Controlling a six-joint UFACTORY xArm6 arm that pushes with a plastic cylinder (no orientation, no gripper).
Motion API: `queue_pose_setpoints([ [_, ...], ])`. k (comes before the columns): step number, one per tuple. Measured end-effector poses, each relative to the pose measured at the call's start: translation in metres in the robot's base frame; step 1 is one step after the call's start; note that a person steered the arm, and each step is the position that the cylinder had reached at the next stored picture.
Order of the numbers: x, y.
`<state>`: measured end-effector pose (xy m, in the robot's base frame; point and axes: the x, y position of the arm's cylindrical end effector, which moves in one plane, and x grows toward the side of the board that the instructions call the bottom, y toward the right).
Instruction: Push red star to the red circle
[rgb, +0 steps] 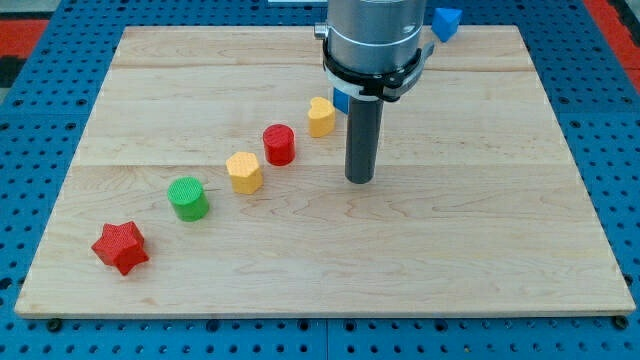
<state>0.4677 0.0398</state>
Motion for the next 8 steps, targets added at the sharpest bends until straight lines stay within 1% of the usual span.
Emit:
queue_pose_setpoints([
  [1, 0.05, -0.023],
  [2, 0.107, -0.097],
  [3, 0.15, -0.179],
  [4, 0.147, -0.243],
  [5, 0.128, -0.337],
  [7, 0.128, -0.322],
  [8, 0.128, -0.299],
])
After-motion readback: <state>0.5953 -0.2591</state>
